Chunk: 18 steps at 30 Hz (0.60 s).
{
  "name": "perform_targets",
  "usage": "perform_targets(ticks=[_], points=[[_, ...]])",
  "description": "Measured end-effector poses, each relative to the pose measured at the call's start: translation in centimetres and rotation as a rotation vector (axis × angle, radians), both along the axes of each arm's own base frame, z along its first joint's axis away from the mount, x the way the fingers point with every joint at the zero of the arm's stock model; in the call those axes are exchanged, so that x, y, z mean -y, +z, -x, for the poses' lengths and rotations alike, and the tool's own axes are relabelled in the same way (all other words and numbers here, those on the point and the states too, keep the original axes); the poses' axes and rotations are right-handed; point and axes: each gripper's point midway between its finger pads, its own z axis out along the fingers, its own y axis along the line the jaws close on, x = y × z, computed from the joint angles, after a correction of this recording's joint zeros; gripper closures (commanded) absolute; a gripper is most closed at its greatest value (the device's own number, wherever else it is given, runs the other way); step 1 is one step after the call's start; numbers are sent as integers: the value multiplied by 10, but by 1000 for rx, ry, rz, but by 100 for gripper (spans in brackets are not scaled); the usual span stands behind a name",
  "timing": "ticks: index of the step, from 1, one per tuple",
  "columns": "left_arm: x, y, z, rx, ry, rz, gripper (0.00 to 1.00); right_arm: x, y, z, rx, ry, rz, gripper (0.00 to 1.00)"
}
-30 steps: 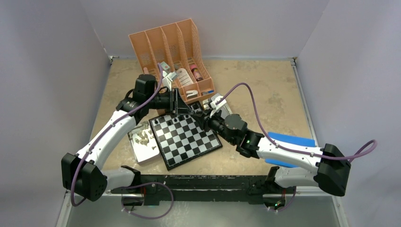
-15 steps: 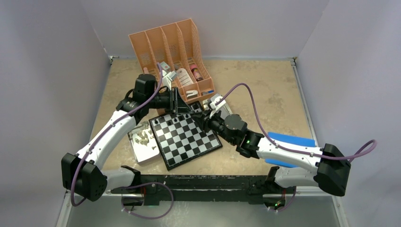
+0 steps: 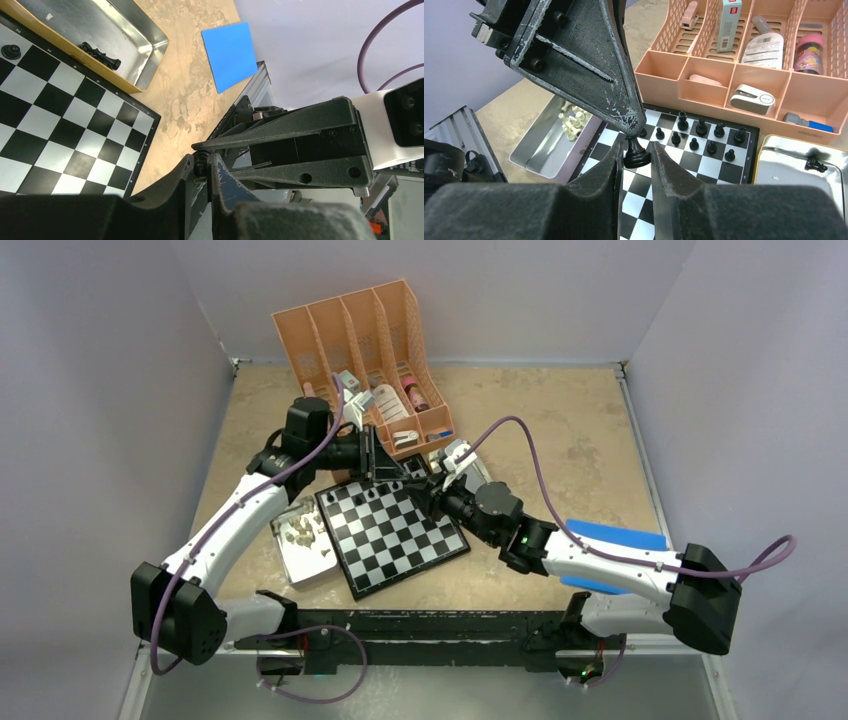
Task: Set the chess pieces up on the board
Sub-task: Place the chess piece on the chessboard.
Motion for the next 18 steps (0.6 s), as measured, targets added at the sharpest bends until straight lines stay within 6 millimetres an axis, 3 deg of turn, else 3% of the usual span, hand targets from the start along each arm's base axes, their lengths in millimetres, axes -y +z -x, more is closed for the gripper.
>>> perform_targets(ticks=[5, 8, 14, 17, 18], points=[[1, 1, 1, -2, -8, 9, 99, 0, -1, 0, 0, 2, -1, 89], [1, -3, 1, -6, -8, 8, 100, 0, -2, 0, -2, 2, 2, 81], [-3, -10, -6, 11, 33, -27, 100, 1, -5, 1, -19, -3, -3, 41], [-12, -22, -18, 30, 104, -98, 100, 3, -3, 2, -36, -12, -15, 5], [-16, -26, -23, 41, 132, -127, 100, 6, -2, 3, -43, -18, -24, 1]])
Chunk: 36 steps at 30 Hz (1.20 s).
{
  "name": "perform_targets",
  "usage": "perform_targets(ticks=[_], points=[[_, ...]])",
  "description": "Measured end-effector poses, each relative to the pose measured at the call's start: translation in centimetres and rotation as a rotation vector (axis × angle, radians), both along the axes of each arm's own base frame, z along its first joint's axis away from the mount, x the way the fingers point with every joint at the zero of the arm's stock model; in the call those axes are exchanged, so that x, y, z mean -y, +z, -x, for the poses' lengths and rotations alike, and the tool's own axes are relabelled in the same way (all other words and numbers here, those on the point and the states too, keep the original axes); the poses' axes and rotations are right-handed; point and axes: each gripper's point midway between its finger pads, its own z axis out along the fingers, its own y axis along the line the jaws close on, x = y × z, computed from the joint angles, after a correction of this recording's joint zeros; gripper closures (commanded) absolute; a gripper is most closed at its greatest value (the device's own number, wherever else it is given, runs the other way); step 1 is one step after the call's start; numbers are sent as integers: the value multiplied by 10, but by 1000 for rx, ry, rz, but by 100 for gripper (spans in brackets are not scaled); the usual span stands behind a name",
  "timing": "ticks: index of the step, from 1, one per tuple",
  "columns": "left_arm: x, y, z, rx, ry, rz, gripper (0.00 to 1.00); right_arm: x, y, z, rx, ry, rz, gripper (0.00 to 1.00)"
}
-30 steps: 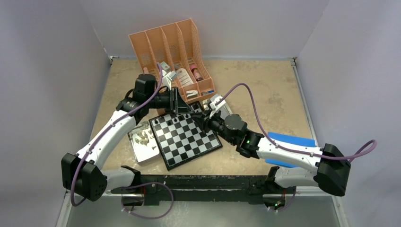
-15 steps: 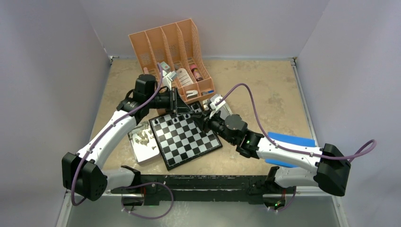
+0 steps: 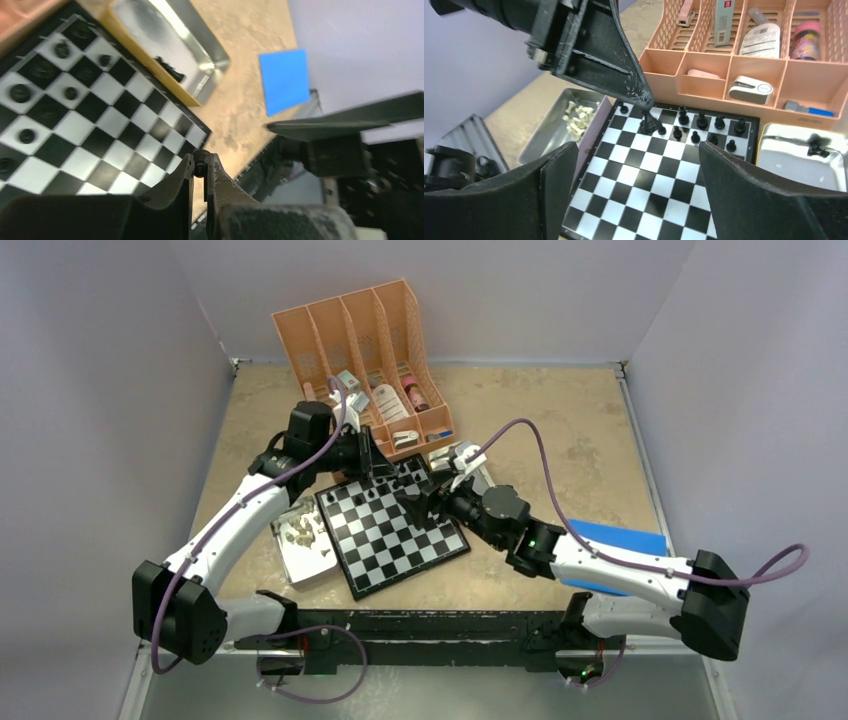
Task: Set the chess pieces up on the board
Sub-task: Place the chess piece on the chessboard.
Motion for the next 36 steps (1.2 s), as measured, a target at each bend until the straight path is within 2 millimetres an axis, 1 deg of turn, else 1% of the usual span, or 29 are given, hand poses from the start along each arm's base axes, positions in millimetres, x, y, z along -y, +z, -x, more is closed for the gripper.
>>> perform_targets(ticks=[3, 6, 10, 12, 14, 17, 20, 22, 26, 27, 32, 36], points=[[-14, -13, -17, 36, 89, -92, 100, 12, 7, 4, -16, -26, -40, 1], [-31, -25, -36, 72, 192, -188, 100, 23, 9, 8, -33, -45, -76, 1], [-60, -40, -59, 99, 339, -319, 100, 28, 7, 12, -55, -51, -86, 1], [-71, -50, -67, 93, 396, -374, 100, 31, 10, 14, -59, -50, -98, 1], [-82, -63, -73, 73, 444, -436, 100, 33, 16, 16, -57, -47, -117, 1], [-95, -81, -77, 44, 491, -512, 100, 37, 25, 19, -47, -43, -145, 1], [-103, -91, -80, 32, 522, -558, 100, 41, 28, 23, -45, -38, -167, 1], [-107, -98, -81, 22, 534, -583, 100, 42, 23, 27, -55, -23, -172, 1], [-112, -115, -83, -6, 547, -631, 100, 42, 3, 32, -91, -4, -148, 1], [-114, -118, -82, -12, 548, -640, 100, 41, 2, 33, -95, 1, -145, 1], [-119, -130, -77, -28, 560, -663, 100, 41, 4, 34, -95, 6, -154, 1], [-120, -134, -78, -27, 565, -667, 100, 41, 5, 34, -95, 6, -156, 1]])
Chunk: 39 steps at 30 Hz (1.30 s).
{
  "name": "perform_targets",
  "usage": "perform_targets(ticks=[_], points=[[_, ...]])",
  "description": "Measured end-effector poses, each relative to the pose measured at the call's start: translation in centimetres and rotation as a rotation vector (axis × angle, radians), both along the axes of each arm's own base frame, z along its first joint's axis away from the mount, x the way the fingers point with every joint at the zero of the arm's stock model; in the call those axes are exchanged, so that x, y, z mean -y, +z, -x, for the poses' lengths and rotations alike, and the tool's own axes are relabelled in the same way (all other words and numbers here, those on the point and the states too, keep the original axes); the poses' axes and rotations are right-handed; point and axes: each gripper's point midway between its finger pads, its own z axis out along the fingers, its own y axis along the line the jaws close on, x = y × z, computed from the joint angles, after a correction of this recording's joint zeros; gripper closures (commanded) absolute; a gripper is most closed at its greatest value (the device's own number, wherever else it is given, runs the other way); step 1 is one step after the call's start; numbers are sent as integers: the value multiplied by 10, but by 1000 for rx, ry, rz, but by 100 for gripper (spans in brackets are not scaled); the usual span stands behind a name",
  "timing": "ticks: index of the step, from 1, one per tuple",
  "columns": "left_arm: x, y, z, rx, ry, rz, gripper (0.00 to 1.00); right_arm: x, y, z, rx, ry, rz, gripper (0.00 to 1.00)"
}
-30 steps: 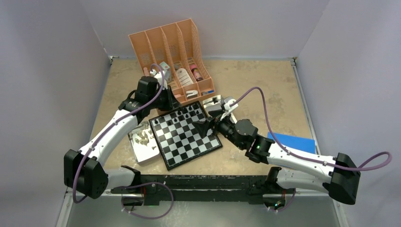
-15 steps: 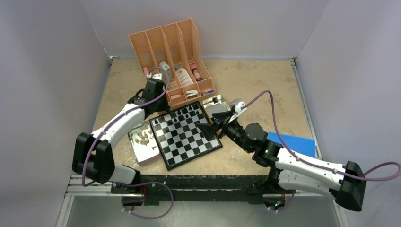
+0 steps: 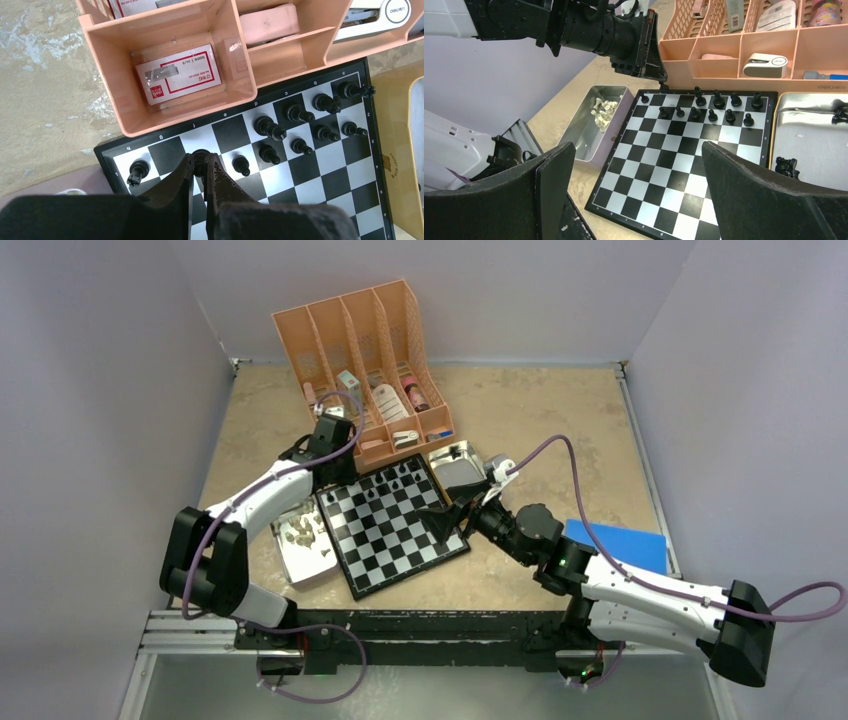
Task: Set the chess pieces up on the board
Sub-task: Place the chess piece on the chessboard.
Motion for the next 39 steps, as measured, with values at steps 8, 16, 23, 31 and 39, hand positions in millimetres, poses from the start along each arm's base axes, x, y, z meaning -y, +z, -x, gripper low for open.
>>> perform_targets(ticks=[8, 16, 23, 31, 39], points=[[0, -18, -3, -19, 5, -14, 98, 0, 0, 0, 0, 0, 1, 1], [0, -31, -3, -49, 5, -27, 96, -1, -6, -1, -7, -1, 18, 1], [3, -35, -2, -58, -3, -37, 94, -1, -9, -3, -11, -10, 28, 1], [6, -36, -2, -55, -10, -39, 89, -1, -21, -8, -29, -36, 61, 1], [5, -39, -1, -62, -8, -46, 78, -4, -39, -11, -56, -41, 109, 1]])
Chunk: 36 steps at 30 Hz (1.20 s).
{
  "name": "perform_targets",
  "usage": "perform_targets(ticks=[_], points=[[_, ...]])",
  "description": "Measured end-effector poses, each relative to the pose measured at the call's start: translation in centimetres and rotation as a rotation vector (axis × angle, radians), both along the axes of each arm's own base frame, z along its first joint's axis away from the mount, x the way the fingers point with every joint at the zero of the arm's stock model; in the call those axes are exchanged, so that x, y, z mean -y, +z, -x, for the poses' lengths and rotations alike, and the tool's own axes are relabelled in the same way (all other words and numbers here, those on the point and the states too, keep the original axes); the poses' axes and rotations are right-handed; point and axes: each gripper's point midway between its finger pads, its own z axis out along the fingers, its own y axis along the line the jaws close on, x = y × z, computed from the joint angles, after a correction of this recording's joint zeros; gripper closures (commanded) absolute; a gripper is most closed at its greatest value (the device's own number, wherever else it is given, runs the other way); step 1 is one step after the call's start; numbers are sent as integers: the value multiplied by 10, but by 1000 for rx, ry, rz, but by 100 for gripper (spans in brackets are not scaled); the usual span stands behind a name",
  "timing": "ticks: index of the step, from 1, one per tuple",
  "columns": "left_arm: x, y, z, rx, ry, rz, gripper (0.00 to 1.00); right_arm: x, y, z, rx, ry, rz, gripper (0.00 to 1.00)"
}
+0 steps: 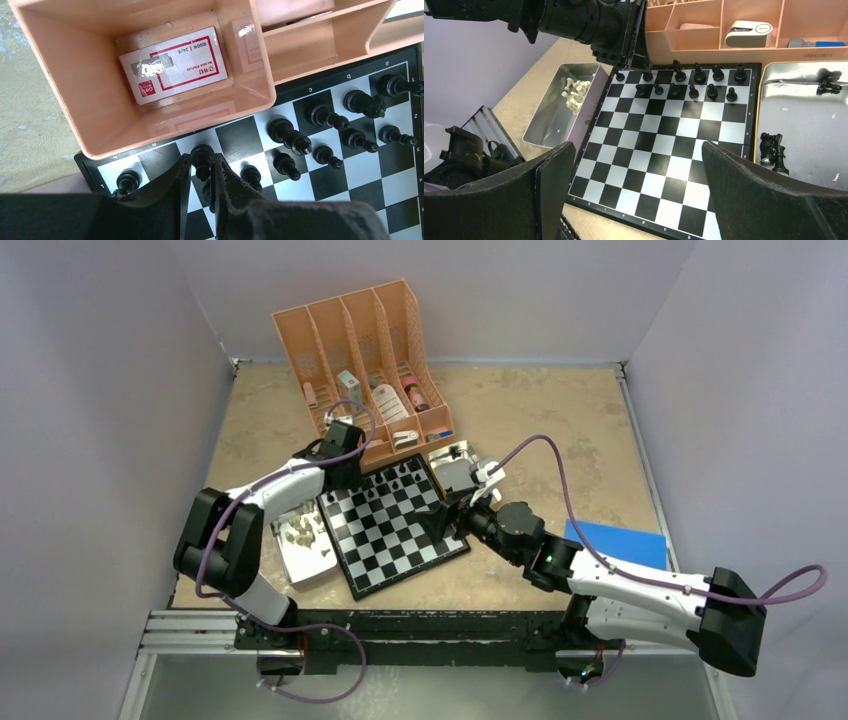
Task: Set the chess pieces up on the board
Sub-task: Place the chess piece on the chessboard, then pick up the chess piece from the storage box.
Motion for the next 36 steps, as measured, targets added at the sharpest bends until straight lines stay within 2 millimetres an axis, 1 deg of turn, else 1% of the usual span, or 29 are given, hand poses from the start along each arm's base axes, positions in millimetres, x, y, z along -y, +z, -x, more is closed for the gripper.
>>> perform_targets(ticks=[7, 9, 11, 13, 17, 20, 21, 22, 25, 28, 30, 32, 34, 36], points=[[1, -1, 4, -24, -8, 3, 73, 1, -1, -2, 0, -14, 4, 1], [4, 4, 4, -30, -16, 13, 72, 1, -2, -2, -1, -14, 5, 1], [8, 12, 2, -18, -24, 28, 69, 0, -5, -3, -6, -15, 12, 1], [11, 26, 0, 6, -34, 50, 66, -1, -10, -4, -15, -18, 22, 1], [17, 65, -1, 86, -54, 103, 58, -1, -20, -9, -43, -48, 46, 1], [21, 97, 1, 156, -78, 148, 50, -1, -24, -16, -65, -92, 63, 1], [23, 110, 3, 185, -91, 167, 44, -1, -26, -20, -72, -114, 74, 1], [24, 119, 5, 204, -105, 182, 42, 0, -28, -25, -81, -141, 88, 2], [30, 146, 16, 260, -164, 232, 39, 3, -32, -42, -109, -218, 120, 10], [35, 164, 29, 293, -217, 270, 39, 10, -35, -62, -130, -283, 140, 23], [36, 174, 38, 310, -252, 288, 38, 20, -38, -80, -145, -335, 150, 32], [37, 183, 48, 329, -287, 301, 39, 34, -45, -99, -165, -396, 161, 40], [37, 191, 58, 349, -316, 314, 39, 47, -52, -117, -188, -455, 170, 44], [37, 195, 68, 365, -341, 323, 39, 55, -60, -130, -210, -499, 177, 49]])
